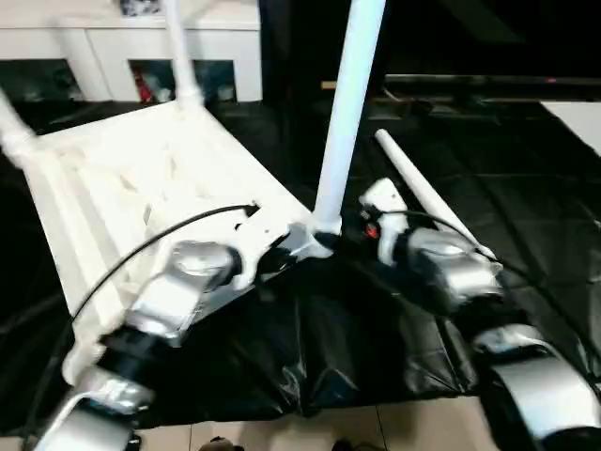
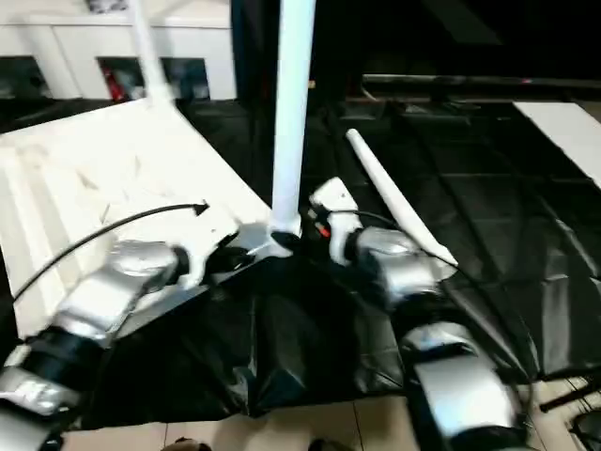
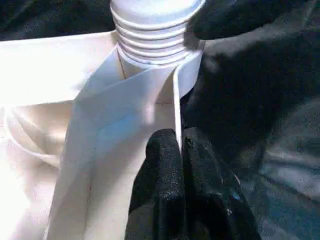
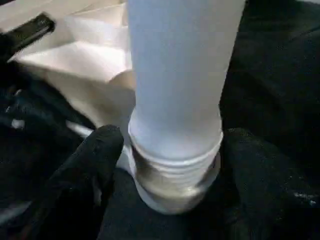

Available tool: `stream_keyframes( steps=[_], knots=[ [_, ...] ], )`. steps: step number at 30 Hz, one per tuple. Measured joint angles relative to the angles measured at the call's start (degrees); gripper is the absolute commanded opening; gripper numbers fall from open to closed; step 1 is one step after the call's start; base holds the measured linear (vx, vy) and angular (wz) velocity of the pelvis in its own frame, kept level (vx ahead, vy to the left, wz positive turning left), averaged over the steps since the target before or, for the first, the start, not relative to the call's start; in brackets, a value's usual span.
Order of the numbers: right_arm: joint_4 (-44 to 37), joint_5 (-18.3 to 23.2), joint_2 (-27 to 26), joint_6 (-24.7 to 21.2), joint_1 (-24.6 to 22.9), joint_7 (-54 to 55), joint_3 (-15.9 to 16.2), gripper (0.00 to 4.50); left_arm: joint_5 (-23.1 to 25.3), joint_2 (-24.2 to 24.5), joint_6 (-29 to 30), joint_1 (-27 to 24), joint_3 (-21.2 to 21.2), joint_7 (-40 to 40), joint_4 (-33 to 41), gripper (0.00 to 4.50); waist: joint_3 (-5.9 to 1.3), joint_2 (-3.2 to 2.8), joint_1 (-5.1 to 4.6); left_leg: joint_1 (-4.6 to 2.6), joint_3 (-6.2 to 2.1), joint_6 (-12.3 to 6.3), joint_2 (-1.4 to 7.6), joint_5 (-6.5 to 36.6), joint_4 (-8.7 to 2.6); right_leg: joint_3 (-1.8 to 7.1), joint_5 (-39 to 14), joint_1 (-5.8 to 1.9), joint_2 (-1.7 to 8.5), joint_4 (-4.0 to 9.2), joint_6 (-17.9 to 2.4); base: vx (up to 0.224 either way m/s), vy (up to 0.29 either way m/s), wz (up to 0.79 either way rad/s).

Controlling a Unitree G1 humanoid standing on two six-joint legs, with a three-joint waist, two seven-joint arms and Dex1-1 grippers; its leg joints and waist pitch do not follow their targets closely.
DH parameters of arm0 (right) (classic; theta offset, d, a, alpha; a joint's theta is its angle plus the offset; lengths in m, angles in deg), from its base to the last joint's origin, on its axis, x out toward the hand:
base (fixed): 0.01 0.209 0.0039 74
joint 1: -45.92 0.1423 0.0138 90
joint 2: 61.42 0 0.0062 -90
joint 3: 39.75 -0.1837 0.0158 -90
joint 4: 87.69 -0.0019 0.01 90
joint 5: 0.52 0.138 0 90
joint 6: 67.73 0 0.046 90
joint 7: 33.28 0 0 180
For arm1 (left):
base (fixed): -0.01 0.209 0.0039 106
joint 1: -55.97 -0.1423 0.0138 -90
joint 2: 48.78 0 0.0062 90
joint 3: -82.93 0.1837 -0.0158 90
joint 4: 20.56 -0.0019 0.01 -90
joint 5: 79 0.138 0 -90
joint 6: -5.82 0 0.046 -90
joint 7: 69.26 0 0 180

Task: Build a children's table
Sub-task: Insert table leg to table base, then rotate leg to tighten

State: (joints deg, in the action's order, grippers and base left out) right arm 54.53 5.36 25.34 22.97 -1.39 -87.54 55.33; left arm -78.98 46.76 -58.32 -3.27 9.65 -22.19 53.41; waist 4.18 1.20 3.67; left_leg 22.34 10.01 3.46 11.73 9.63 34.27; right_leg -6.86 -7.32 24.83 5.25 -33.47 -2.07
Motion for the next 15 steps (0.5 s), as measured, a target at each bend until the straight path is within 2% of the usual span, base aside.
stream_keyframes(
  steps=[2,7,15],
  knots=[
    [-0.7,0.0,0.4,-0.3,-0.4,-1.1,0.4,3.61,-0.2,0.6,-0.4,-0.1,0.1,1.1,0.0,0.0,0.0,0.0,0.11,0.0,0.04,0.2,0.03,-0.1,0.02,0.03,0.0,0.0,0.01,-0.07,0.0,0.0,0.0,0.0],
    [-7.3,0.0,3.8,-2.2,-3.9,-7.7,2.6,3.61,-0.6,3.1,-3.2,-0.8,1.2,6.2,0.0,0.0,0.0,0.0,1.37,-0.03,0.19,0.23,0.1,-0.1,0.02,0.1,0.0,-0.16,0.01,-0.09,0.0,0.0,0.0,0.0],
    [-10.7,0.0,5.0,-3.2,-5.0,-10.7,4.3,3.61,-1.4,5.3,-5.9,-1.3,1.8,11.0,0.0,0.0,0.0,0.01,1.57,-0.33,0.17,0.25,0.11,-0.1,0.05,0.11,-0.2,-0.75,0.03,-0.08,0.4,0.0,0.0,0.0]
  ],
)
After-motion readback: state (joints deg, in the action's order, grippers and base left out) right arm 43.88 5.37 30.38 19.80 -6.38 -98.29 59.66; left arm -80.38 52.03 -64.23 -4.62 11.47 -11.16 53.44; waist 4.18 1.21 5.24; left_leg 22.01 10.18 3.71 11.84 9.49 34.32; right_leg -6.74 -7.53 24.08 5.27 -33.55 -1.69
